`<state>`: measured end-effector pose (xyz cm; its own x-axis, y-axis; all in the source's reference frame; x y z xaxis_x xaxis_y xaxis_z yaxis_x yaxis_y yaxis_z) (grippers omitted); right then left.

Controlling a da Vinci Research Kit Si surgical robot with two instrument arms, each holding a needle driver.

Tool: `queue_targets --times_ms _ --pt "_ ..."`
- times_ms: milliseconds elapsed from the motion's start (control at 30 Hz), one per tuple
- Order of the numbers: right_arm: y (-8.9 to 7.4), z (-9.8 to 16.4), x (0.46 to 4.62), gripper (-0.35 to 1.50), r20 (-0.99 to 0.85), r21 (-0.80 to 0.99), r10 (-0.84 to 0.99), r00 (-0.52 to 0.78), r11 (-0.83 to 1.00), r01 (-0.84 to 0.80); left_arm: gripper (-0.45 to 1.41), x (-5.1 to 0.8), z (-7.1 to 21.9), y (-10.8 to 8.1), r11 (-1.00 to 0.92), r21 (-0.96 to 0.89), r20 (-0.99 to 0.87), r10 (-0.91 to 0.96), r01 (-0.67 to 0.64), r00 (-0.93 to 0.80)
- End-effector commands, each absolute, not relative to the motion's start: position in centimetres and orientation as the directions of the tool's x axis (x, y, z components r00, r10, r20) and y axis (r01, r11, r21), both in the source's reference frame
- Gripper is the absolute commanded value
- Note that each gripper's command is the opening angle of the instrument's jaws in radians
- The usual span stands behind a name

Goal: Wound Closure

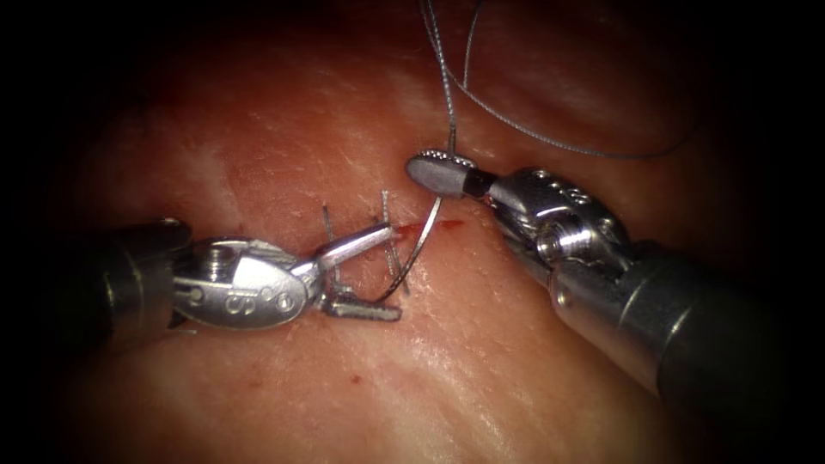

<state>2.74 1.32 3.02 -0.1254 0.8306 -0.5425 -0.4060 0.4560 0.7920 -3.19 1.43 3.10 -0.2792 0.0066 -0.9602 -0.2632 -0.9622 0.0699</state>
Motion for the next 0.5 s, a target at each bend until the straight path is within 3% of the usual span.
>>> queue_targets --times_ms 33,67,133,200,267,333,433,467,500 --pt "1.43 3.14 2.67 -0.35 -0.606 0.759 0.786 -0.122 0.526 -0.383 0.79 -3.25 3.12 1.43 -0.967 0.017 -0.967 0.050 -0.256 -0.252" --pt "1.49 3.19 2.56 -0.35 -0.660 0.723 0.742 -0.118 0.585 -0.367 0.88 -3.27 3.08 1.40 -0.972 -0.024 -0.970 0.080 -0.235 -0.231" --pt "1.52 3.21 2.47 -0.35 -0.710 0.682 0.697 -0.098 0.646 -0.344 0.88 -3.29 3.04 1.37 -0.975 -0.052 -0.970 0.101 -0.218 -0.221" --pt "1.56 3.23 2.38 -0.35 -0.849 0.520 0.526 -0.056 0.813 -0.261 0.79 -3.36 3.04 1.34 -0.975 -0.087 -0.967 0.132 -0.206 -0.216" --pt "1.58 3.22 2.35 -0.35 -0.922 0.387 0.383 -0.057 0.901 -0.197 0.64 -3.42 3.07 1.30 -0.973 -0.115 -0.961 0.159 -0.198 -0.226" --pt "1.63 3.20 2.33 -0.35 -0.964 0.261 0.253 -0.082 0.959 -0.115 0.36 -3.53 3.13 1.25 -0.963 -0.186 -0.941 0.231 -0.193 -0.246" --pt "1.70 3.19 2.33 -0.35 -0.983 0.161 0.152 -0.099 0.984 -0.083 0.14 -3.62 3.19 1.22 -0.949 -0.251 -0.917 0.297 -0.192 -0.267" --pt "1.74 3.19 2.34 -0.35 -0.990 0.088 0.080 -0.113 0.994 -0.068 -0.11 -3.64 3.24 1.21 -0.926 -0.311 -0.890 0.363 -0.214 -0.277" --pt "1.77 3.21 2.36 -0.35 -0.992 0.043 0.036 -0.118 0.997 -0.060 -0.25 -3.64 3.30 1.23 -0.904 -0.348 -0.864 0.412 -0.250 -0.289"
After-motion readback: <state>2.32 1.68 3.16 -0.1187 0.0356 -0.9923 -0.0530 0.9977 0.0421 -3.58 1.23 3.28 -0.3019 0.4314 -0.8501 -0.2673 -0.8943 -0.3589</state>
